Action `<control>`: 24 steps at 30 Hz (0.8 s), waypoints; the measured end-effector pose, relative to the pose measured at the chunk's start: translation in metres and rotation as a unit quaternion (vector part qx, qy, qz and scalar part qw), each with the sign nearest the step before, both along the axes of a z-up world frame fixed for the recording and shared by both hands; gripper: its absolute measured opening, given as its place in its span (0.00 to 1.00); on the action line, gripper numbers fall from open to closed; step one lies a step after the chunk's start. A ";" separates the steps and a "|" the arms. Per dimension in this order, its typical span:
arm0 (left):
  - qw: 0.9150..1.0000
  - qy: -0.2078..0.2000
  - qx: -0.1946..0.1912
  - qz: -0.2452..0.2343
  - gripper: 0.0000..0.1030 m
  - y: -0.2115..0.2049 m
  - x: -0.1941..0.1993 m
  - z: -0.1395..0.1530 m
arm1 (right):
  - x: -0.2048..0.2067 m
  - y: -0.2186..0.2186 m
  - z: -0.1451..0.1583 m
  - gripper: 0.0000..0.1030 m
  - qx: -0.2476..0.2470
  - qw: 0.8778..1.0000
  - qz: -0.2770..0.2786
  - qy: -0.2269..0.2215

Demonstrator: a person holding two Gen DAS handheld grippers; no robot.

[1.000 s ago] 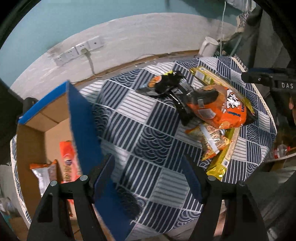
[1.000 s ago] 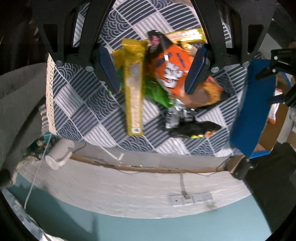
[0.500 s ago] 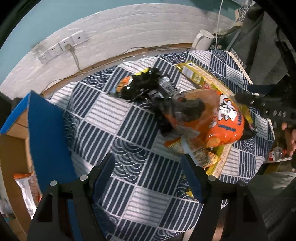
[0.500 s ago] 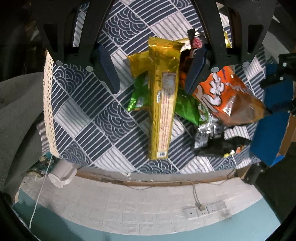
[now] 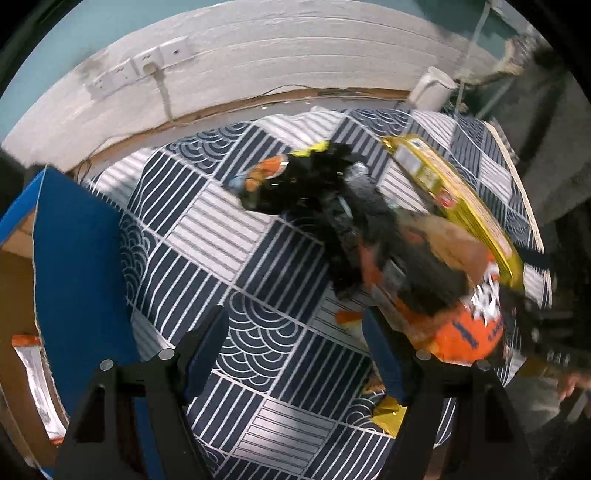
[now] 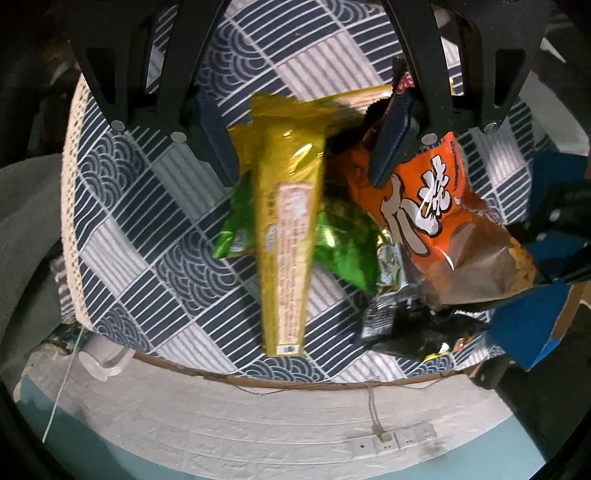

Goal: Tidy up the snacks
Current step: 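Move both tools back over the remaining snack pile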

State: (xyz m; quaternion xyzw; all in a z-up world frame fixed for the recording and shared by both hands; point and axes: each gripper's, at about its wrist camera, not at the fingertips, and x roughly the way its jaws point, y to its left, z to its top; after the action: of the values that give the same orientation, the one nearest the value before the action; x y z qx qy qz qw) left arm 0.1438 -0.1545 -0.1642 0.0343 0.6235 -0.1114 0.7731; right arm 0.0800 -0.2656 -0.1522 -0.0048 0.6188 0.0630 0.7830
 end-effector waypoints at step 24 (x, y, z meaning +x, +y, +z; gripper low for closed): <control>0.998 0.002 -0.005 0.059 0.79 0.042 0.010 0.007 | -0.002 0.020 0.018 0.71 0.054 0.998 -0.017 0.012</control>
State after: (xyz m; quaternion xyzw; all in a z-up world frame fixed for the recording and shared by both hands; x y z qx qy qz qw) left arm 0.1535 -0.1123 -0.1569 -0.0065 0.6255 -0.0685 0.7772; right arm 0.0784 -0.2455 -0.1341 0.0487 0.6237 0.0824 0.7757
